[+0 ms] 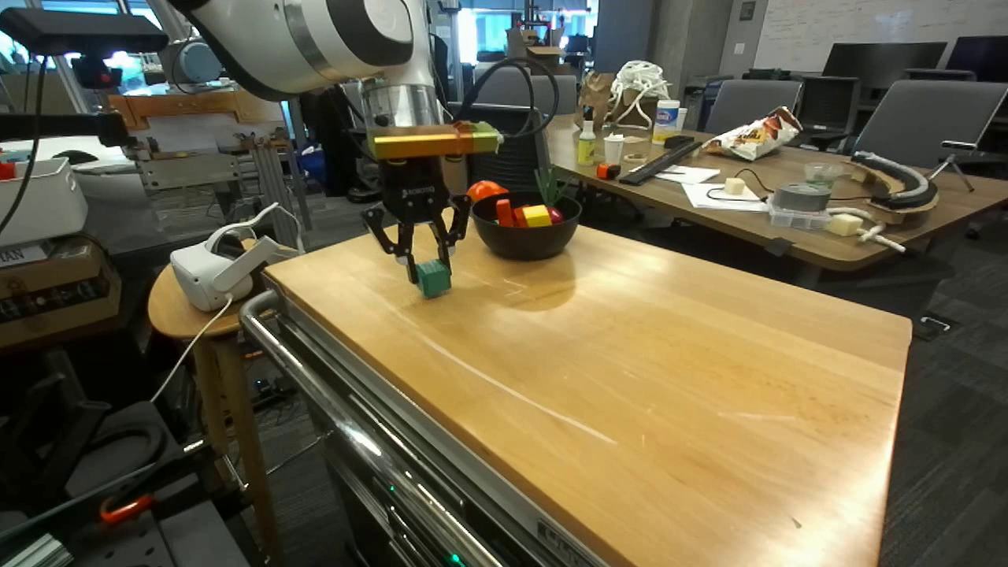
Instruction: Move the apple backwards, place the radish and blocks inside the black bowl
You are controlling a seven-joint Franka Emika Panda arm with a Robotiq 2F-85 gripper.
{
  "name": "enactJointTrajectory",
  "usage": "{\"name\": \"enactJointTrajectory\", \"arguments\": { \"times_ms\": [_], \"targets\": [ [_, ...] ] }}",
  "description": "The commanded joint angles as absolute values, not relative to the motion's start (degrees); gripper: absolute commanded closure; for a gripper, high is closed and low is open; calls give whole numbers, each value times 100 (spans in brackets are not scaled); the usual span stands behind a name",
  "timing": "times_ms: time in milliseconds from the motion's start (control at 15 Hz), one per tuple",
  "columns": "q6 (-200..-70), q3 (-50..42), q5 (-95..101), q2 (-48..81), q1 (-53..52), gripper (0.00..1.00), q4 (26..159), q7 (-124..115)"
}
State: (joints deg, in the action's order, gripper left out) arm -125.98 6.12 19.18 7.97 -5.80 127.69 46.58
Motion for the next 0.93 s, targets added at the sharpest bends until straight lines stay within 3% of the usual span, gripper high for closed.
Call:
{"name": "enactJointTrajectory", "arguments": {
  "times_ms": [0,267,867],
  "targets": [
    [-12417,670,2670,-56,-733,82,12850,3941],
    [-12294,689,3033,-223,-705,82,12038,3597],
    [-11204,675,2201,2029,-591,82,9153,5934]
  ]
}}
